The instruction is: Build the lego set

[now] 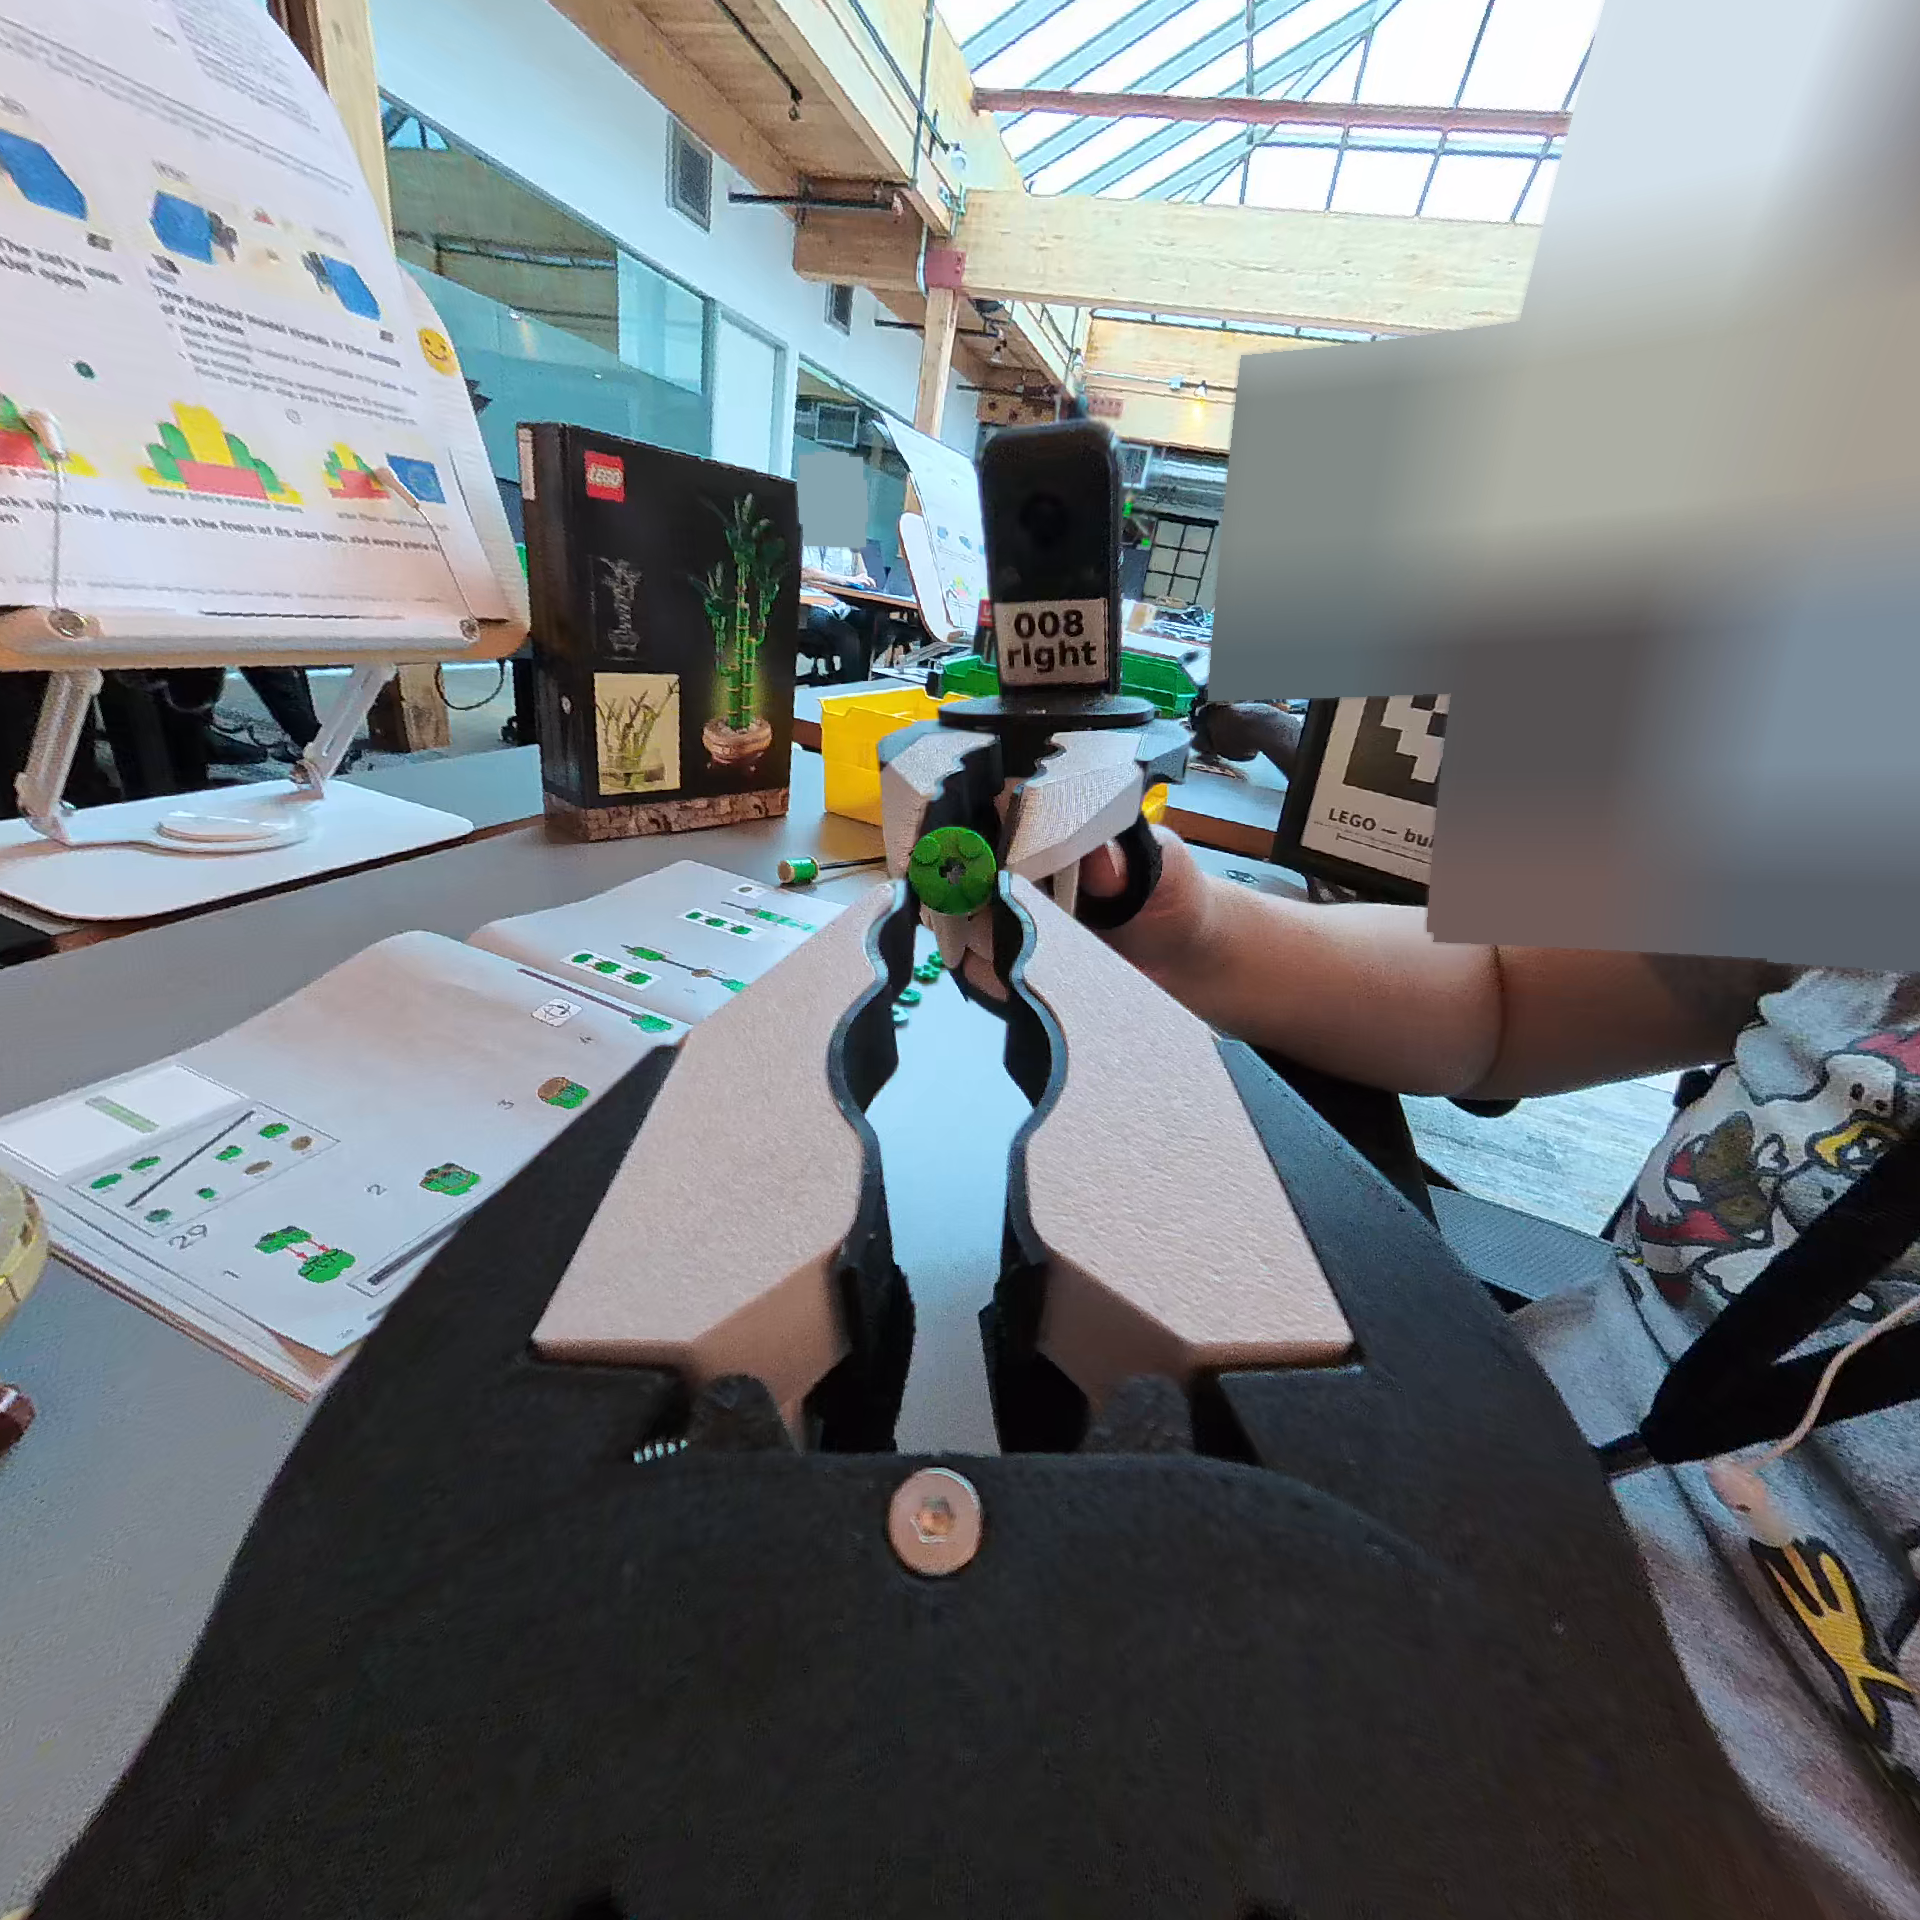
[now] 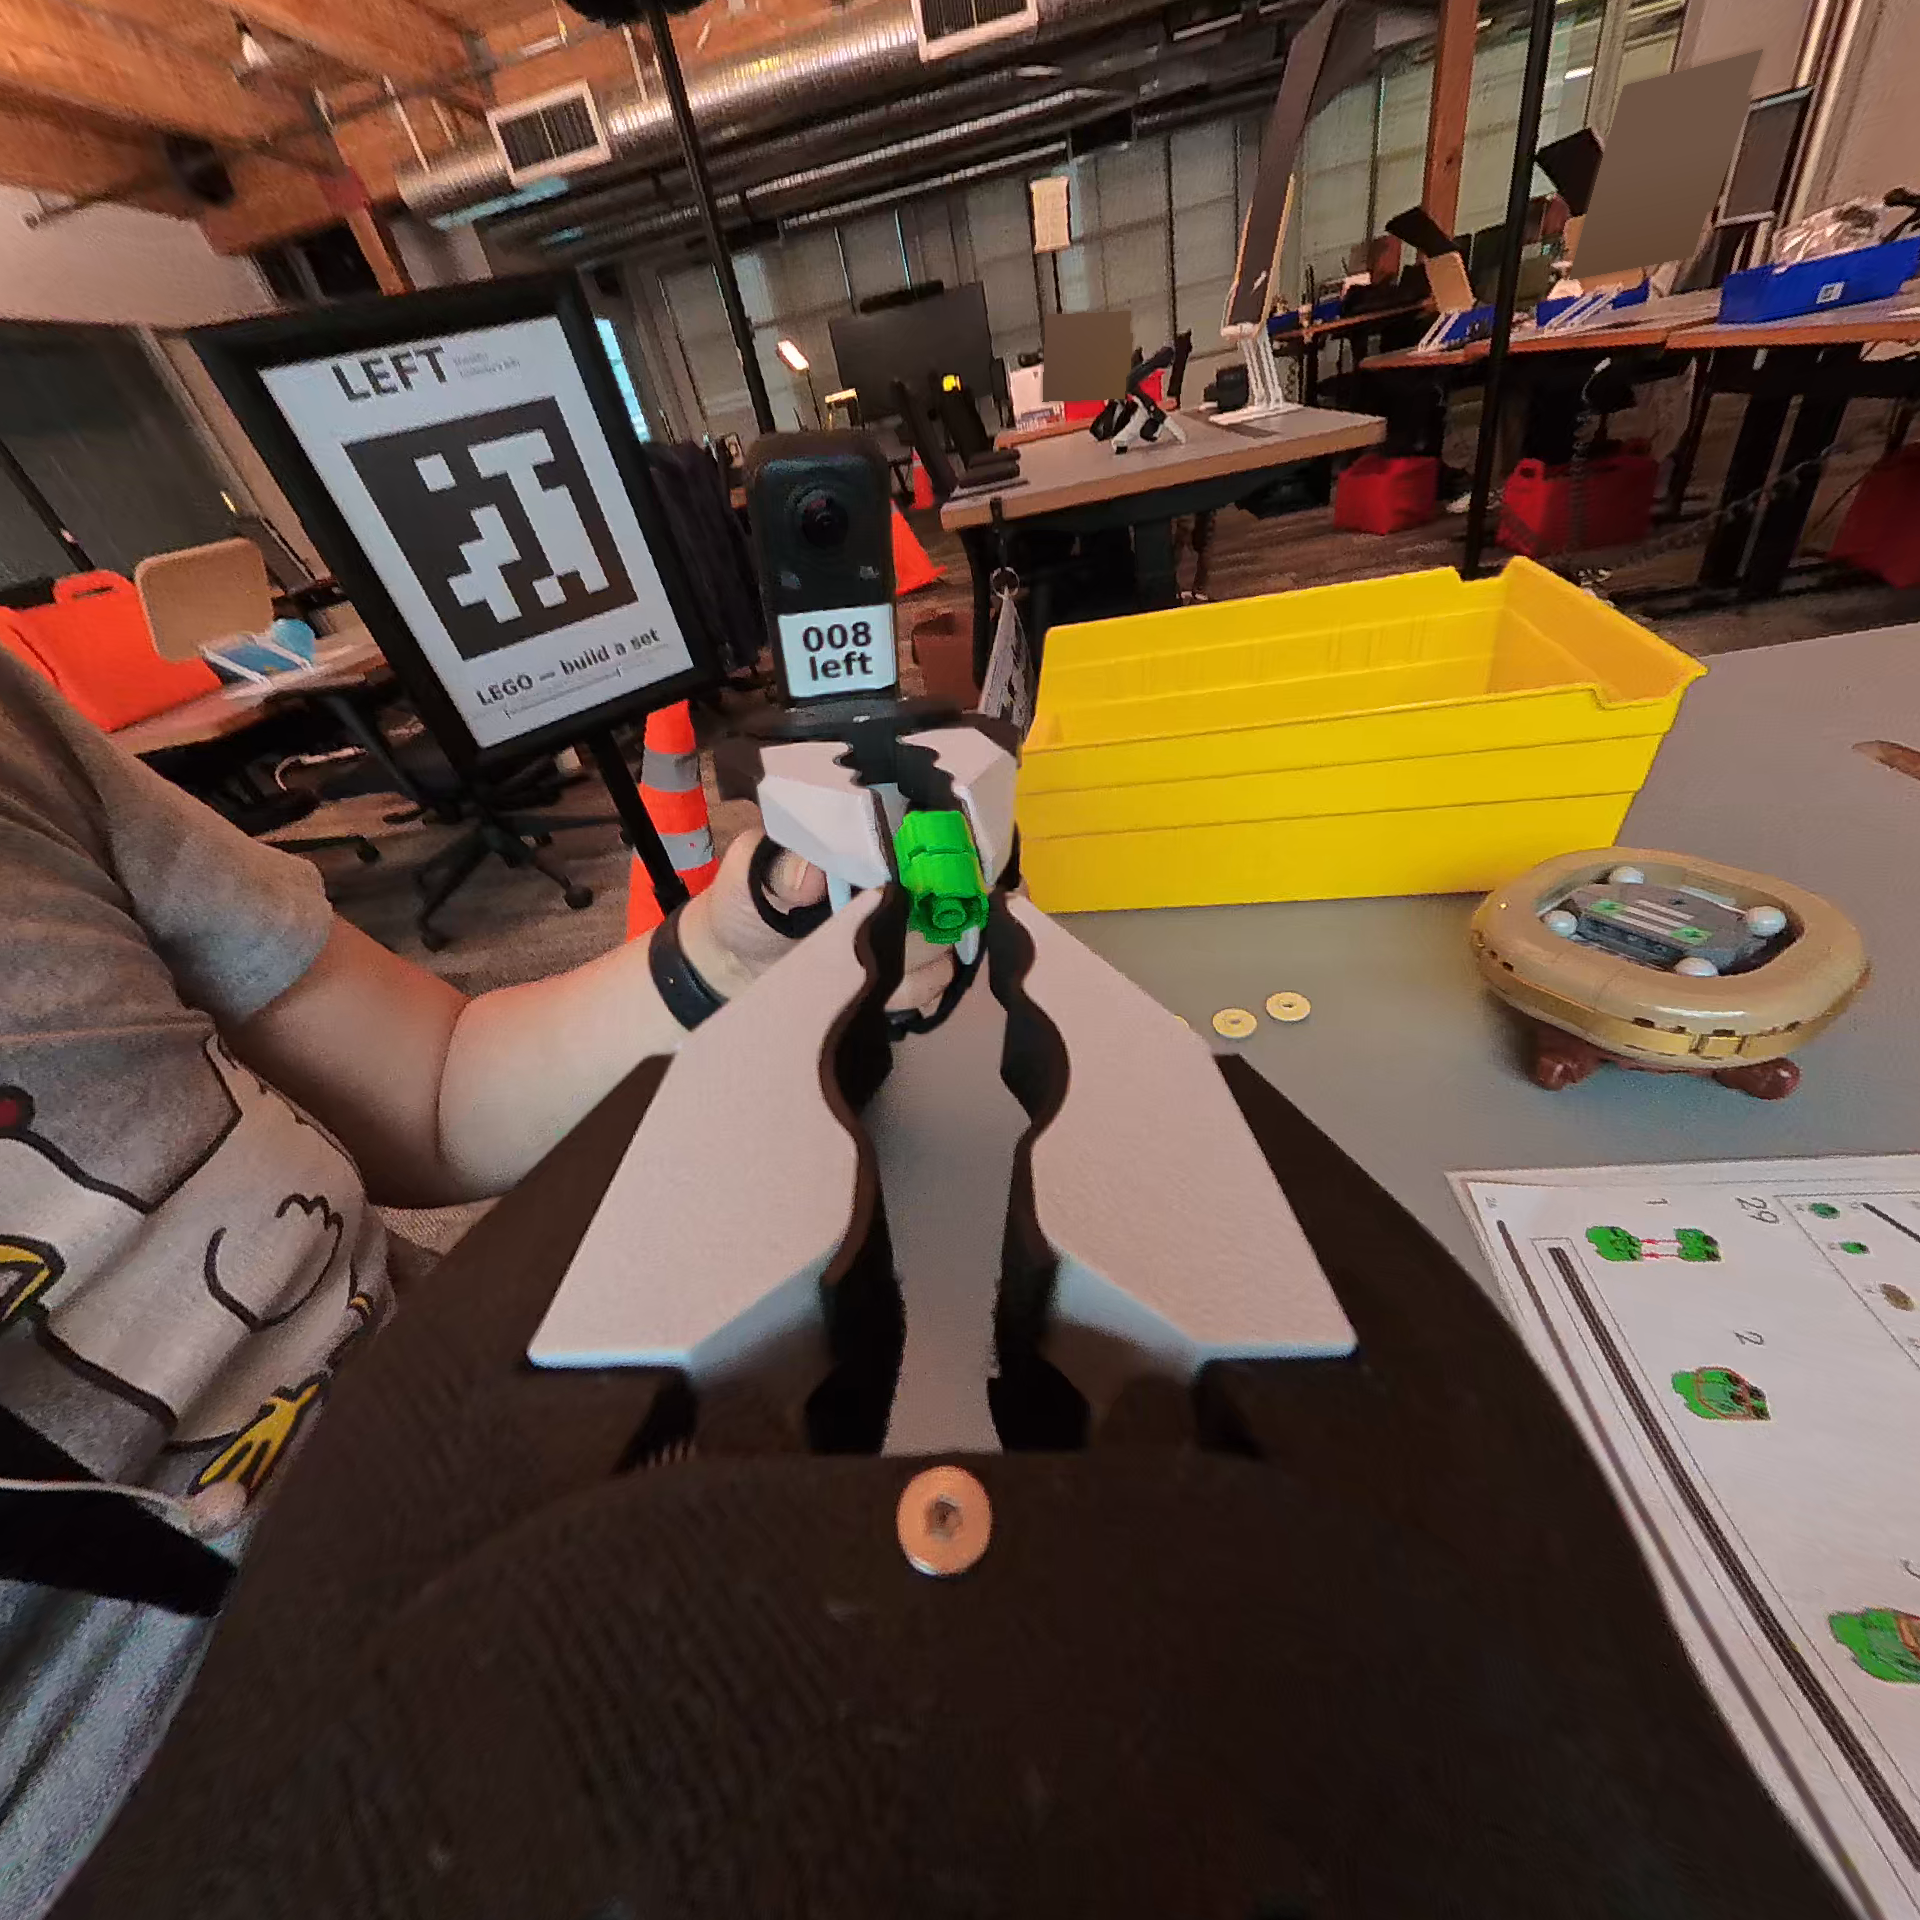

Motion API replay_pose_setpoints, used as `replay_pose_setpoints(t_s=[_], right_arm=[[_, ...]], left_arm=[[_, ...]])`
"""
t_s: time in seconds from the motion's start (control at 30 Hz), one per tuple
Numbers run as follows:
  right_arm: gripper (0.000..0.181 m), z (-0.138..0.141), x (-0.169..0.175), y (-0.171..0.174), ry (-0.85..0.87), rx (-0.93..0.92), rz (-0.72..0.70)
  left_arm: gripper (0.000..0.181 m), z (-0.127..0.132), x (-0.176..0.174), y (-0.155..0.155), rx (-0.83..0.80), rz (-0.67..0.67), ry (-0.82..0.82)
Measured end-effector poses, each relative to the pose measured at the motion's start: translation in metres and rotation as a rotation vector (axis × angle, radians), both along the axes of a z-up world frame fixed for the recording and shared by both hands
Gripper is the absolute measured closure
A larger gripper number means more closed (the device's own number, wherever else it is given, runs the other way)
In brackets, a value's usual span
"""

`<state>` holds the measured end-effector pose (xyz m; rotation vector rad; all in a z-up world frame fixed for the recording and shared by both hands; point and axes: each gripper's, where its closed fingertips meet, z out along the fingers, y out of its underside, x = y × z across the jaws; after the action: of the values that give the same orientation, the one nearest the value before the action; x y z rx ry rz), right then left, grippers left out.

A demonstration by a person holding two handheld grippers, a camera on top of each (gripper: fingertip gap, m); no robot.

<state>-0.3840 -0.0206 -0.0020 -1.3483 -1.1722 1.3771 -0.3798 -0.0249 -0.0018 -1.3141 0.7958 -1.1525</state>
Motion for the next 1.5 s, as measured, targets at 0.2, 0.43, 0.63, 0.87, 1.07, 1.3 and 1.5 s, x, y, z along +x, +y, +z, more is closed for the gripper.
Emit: replay_pose_setpoints(t_s=[0.2, 0.43, 0.63, 0.87, 1.07, 1.3, 1.5], right_arm=[[0.167, -0.014, 0.001, 0.0, -0.073, 0.024, 0.019], [0.168, -0.029, 0.003, -0.005, -0.15, 0.089, 0.07], [0.168, -0.04, 0.003, -0.007, -0.2, 0.118, 0.093], [0.168, -0.041, 0.0, -0.003, -0.194, 0.042, 0.072], [0.168, -0.045, -0.001, 0.003, -0.201, -0.019, 0.043], [0.167, -0.043, -0.002, 0.003, -0.181, -0.037, 0.052], [0.157, -0.028, -0.002, 0.01, -0.106, -0.059, 0.021]], left_arm=[[0.169, -0.013, 0.002, 0.001, -0.074, -0.046, 0.043], [0.169, -0.028, 0.004, -0.005, -0.151, -0.122, 0.098], [0.169, -0.038, 0.005, -0.006, -0.171, -0.14, 0.154], [0.168, -0.04, 0.003, -0.002, -0.146, -0.1, 0.189], [0.169, -0.045, 0.002, 0.004, -0.137, -0.049, 0.225], [0.169, -0.043, 0.002, 0.005, -0.133, -0.047, 0.208], [0.169, -0.032, 0.002, 0.01, -0.079, 0.002, 0.175]])
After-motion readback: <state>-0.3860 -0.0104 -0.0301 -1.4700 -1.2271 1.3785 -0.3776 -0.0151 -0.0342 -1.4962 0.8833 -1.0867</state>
